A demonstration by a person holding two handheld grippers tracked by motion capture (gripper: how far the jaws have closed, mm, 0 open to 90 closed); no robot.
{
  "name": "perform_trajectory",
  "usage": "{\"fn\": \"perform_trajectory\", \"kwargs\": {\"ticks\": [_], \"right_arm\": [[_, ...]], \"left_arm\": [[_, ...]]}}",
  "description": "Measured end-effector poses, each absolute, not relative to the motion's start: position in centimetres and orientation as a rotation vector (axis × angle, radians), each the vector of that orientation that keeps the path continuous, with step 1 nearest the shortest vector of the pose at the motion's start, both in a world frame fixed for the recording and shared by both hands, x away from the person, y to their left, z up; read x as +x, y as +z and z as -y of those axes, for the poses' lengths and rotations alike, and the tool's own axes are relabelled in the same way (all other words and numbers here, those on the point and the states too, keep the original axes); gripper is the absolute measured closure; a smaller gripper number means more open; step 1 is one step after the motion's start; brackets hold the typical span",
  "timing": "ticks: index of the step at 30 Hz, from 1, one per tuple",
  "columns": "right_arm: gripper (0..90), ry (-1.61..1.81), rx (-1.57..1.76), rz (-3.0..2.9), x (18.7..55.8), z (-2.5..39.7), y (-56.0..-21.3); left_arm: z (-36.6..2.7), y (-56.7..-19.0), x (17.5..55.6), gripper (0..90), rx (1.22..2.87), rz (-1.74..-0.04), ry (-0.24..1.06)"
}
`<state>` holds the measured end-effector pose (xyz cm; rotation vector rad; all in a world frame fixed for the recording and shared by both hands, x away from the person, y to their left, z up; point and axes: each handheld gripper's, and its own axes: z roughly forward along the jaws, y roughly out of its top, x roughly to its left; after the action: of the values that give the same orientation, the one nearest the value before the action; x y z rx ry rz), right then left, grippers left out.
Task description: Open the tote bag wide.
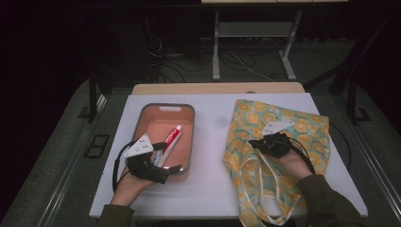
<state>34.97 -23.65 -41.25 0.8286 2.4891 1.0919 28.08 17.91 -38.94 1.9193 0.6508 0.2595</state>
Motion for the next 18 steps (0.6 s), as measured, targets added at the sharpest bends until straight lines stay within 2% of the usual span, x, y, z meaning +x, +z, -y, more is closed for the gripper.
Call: {"fn": "perform_trajectory", "kwargs": {"ticks": [6,10,13,18], "right_arm": [[88.6,1.087,0.869,-2.492,36.4,23.5,-41.7],[56.4,1.148,0.878,-2.502,35.3,24.4,-41.0],[44.8,1.197,0.884,-2.484,33.9,25.6,-39.6],[39.0,1.201,0.861,-2.504,30.9,27.7,-39.0]], "left_arm": [[-17.9,-39.0,28.1,1.0,1.919,-0.651,0.260],[-17.9,-39.0,28.0,1.0,1.922,-0.650,0.261],[-17.8,-39.0,28.0,1.0,1.926,-0.649,0.264],[-17.8,-39.0,28.0,1.0,1.926,-0.649,0.266]]}}
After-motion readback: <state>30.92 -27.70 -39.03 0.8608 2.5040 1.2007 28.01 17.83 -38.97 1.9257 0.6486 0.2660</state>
